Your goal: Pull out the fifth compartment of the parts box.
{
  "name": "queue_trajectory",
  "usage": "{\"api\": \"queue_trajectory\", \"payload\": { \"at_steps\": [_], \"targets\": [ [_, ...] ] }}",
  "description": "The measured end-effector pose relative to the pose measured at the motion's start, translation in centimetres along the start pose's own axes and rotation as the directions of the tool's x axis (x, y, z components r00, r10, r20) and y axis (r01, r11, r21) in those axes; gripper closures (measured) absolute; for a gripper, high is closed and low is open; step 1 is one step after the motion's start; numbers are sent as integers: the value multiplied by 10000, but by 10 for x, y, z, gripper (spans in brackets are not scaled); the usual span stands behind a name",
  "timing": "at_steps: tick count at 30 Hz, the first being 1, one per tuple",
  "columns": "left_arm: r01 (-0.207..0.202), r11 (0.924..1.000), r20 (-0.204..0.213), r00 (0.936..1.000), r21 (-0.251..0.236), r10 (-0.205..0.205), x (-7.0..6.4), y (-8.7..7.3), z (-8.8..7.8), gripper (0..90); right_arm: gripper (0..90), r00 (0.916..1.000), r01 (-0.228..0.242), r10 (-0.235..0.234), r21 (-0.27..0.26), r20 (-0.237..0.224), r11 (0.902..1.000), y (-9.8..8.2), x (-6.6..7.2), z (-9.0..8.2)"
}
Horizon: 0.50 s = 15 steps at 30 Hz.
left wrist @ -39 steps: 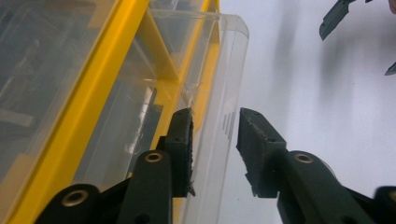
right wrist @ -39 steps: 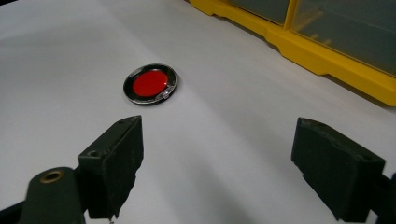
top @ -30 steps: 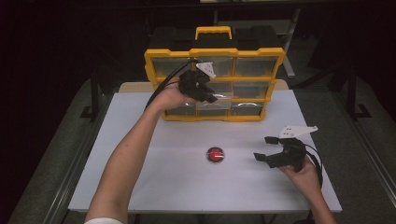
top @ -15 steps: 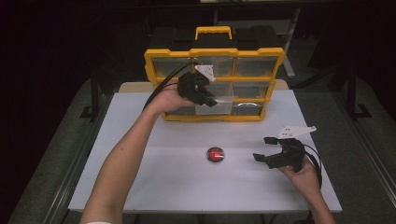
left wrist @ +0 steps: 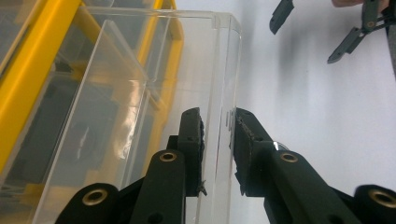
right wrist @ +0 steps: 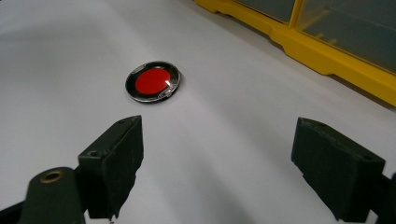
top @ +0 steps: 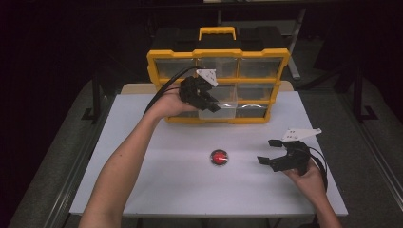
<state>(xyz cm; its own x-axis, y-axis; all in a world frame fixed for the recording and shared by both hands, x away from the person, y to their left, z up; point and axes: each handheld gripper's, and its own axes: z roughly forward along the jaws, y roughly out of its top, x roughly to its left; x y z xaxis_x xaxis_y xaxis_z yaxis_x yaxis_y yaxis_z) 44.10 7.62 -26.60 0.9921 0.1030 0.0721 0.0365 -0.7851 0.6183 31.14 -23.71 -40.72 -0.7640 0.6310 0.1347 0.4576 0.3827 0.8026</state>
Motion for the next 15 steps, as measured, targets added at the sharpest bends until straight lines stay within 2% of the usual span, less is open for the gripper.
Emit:
{"api": "queue_trajectory", "payload": {
  "at_steps": [15],
  "targets": [
    [12, 9998, 299, 9996, -193, -7, -5, -2, 2, 755, 159, 10000, 16, -16, 25, 11, 10000, 0, 0, 0]
  ]
}}
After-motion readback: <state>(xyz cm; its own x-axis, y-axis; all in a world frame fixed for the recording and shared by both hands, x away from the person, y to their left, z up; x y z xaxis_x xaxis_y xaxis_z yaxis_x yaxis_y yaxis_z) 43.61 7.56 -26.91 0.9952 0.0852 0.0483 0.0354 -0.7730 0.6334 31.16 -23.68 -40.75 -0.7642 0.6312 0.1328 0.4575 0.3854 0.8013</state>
